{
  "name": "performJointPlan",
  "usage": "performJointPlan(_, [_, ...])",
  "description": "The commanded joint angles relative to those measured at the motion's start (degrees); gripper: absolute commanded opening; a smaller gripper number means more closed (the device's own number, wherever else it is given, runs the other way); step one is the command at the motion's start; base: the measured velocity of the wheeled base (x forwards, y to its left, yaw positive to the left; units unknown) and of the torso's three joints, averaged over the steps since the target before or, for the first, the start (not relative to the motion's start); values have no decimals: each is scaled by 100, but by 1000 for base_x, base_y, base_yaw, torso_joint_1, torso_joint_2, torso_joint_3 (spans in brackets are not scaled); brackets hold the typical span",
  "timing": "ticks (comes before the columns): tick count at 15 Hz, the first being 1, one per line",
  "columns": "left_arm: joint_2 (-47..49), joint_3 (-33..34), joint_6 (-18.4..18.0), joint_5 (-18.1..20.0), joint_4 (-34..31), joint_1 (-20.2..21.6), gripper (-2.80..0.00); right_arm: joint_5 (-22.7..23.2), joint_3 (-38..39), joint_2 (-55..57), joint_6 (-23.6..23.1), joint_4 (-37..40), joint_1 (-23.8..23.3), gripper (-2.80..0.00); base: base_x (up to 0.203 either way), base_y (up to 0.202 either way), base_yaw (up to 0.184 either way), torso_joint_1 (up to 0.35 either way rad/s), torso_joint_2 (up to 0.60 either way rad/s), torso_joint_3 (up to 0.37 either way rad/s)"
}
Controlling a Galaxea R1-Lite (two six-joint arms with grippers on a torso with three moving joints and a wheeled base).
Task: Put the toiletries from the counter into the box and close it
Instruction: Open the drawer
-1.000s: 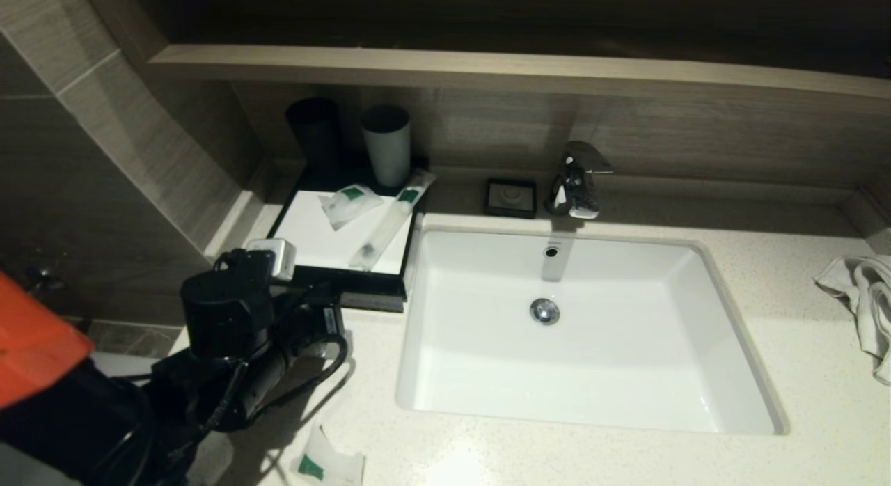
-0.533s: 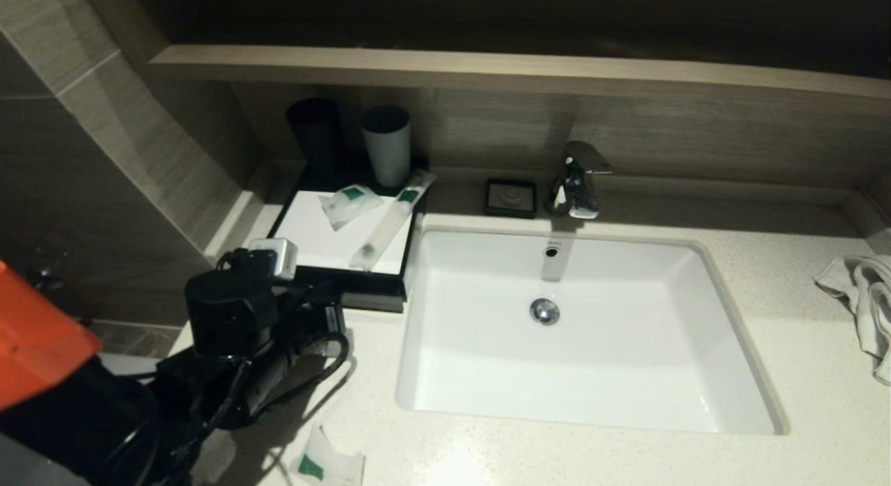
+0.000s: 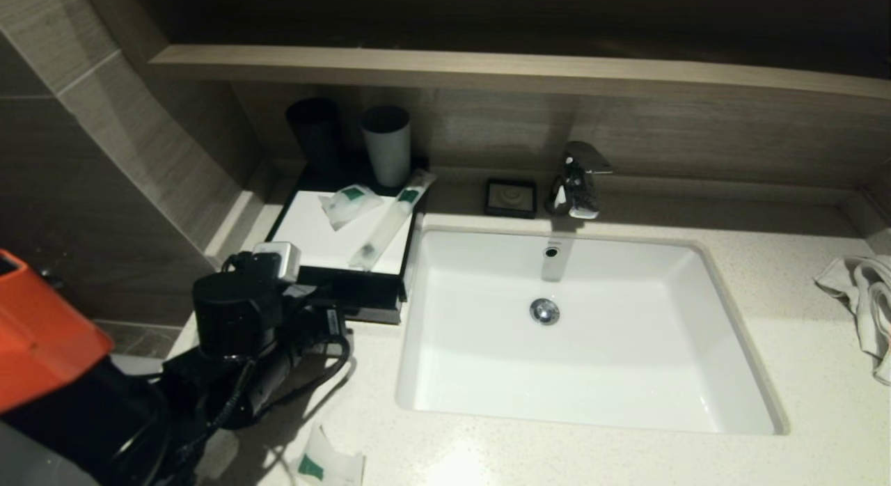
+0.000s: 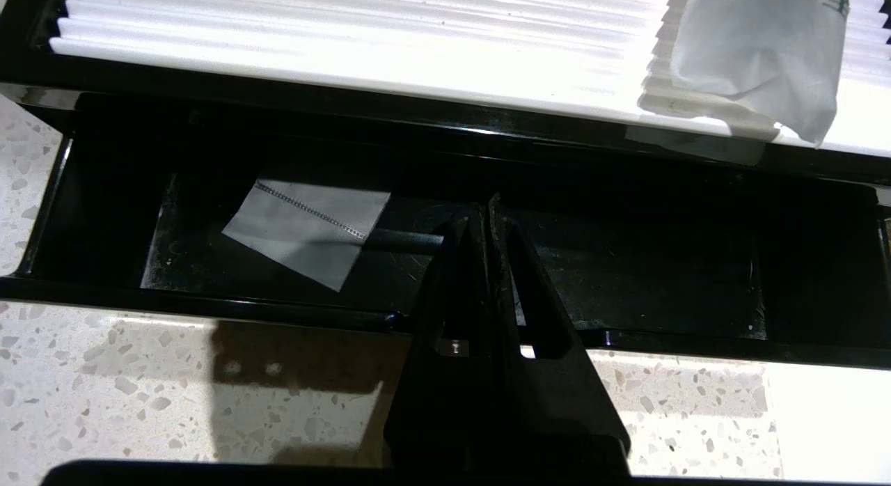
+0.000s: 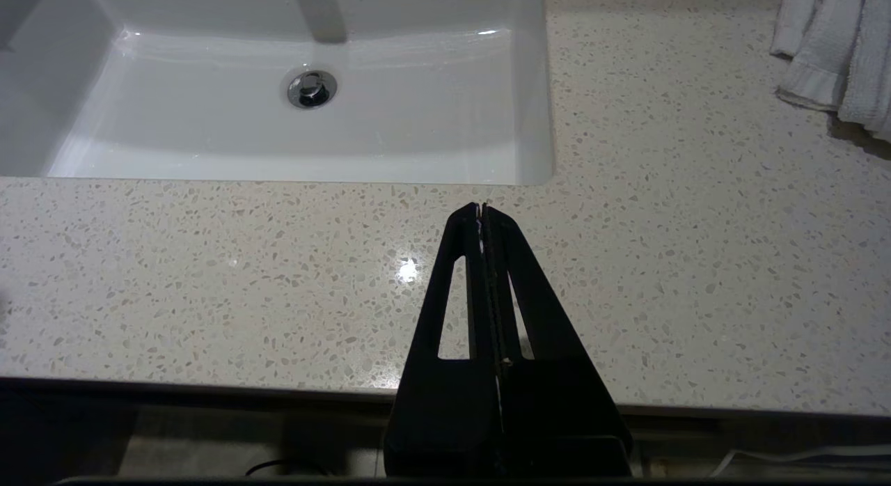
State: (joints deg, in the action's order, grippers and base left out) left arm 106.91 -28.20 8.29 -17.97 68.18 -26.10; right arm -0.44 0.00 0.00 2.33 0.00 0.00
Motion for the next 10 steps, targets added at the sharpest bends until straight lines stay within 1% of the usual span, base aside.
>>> performJointPlan(1, [17,-10,6,-14,55,0,-280,0,0,9,4,0,0,-280,0,0,0,0,0,0])
performJointPlan(10, [-191,168,-3,-14,-61,0,-280,0,0,9,1,0,0,-280,0,0,0,0,0,0])
